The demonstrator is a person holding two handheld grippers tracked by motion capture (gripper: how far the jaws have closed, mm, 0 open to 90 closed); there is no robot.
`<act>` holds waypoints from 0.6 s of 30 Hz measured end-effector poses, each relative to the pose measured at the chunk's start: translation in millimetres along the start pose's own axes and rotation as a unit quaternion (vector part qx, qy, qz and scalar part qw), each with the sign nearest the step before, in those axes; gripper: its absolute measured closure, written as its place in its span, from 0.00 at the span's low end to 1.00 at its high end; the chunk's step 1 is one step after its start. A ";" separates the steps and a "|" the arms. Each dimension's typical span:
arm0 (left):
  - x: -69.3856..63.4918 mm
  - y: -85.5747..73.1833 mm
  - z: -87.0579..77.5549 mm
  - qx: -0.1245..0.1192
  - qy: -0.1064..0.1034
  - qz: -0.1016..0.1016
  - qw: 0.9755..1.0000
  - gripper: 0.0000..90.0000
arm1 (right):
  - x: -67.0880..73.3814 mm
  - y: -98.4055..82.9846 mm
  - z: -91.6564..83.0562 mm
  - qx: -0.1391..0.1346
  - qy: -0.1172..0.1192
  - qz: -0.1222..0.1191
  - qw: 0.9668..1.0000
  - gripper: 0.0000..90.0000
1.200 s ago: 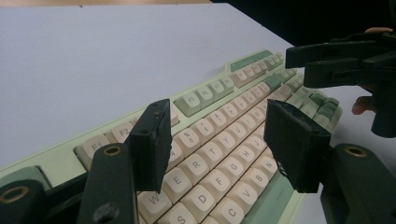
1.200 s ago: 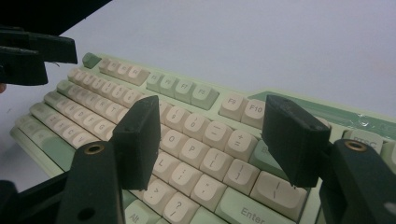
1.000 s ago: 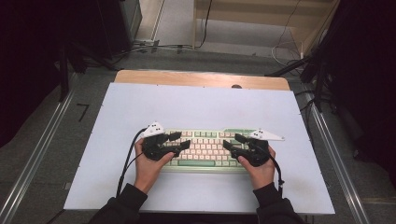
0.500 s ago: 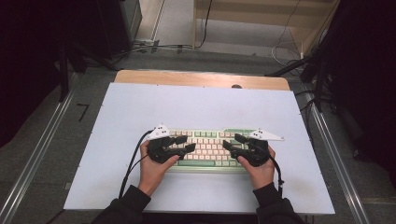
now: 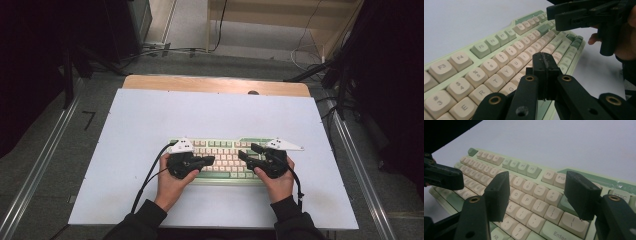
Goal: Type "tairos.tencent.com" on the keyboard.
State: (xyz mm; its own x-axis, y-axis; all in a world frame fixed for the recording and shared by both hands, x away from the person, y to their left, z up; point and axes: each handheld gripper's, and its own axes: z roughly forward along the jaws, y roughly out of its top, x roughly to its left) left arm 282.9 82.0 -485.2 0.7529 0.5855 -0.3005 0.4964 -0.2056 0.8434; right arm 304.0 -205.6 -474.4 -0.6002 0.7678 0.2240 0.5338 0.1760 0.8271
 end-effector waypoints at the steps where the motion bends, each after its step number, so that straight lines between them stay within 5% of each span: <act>1: -0.4 -0.2 1.8 0.002 0.001 0.002 1.000 1.00 | 0.0 0.0 0.0 0.000 0.001 0.000 1.000 0.40; 18: -6.9 -6.2 21.6 0.053 0.021 0.029 0.998 1.00 | 0.8 -0.4 1.0 0.003 0.001 -0.002 1.000 0.40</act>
State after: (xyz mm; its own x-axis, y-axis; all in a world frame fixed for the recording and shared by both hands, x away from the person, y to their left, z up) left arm 284.0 62.3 -497.9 0.7632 0.6031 -0.2320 0.4976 -0.3194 0.8065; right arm 303.9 -204.4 -475.1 -0.6044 0.7653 0.2216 0.5343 0.1829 0.8253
